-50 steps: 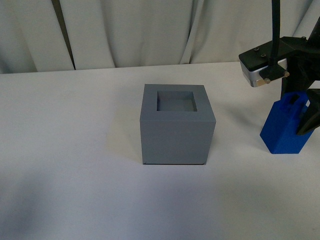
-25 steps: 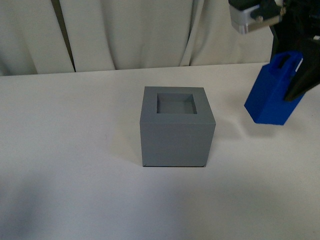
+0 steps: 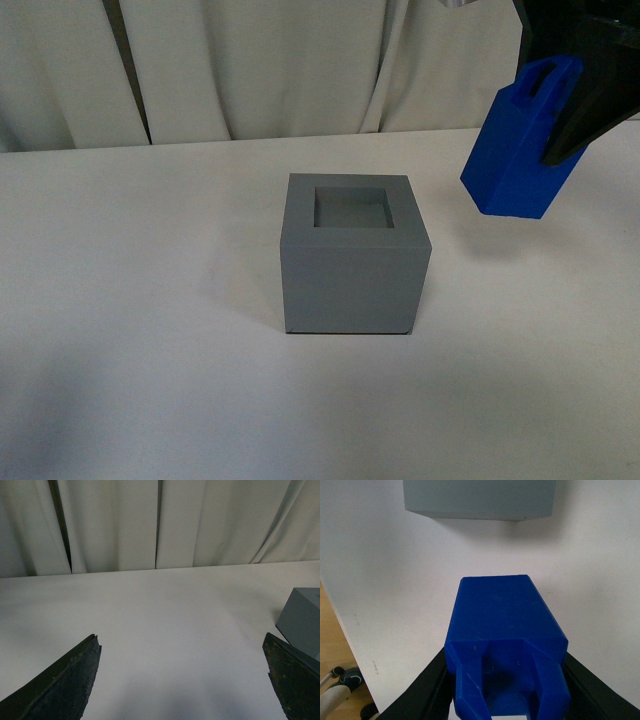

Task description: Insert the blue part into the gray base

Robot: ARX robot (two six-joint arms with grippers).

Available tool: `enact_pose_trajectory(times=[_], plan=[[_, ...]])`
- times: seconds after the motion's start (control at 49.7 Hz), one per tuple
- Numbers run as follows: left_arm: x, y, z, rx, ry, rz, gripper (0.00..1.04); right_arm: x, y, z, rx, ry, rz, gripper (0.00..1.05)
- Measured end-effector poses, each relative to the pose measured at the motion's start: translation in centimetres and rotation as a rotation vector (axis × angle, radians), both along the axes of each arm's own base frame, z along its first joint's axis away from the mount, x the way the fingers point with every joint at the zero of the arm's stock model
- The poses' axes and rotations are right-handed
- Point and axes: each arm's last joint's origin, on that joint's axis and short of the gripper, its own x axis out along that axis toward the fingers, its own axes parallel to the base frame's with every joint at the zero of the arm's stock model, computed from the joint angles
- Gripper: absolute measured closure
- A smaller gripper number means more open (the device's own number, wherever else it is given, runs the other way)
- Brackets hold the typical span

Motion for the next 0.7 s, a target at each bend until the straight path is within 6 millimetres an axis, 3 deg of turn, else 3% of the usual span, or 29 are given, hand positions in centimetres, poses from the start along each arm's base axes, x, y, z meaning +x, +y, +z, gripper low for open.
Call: enact_pose_trajectory(times=[0.704], plan=[[0.0,0.0,0.0,0.000,0.000,0.000,0.06,-0.3,1.1,0.0,0.002,0.003,0.017,0.57]])
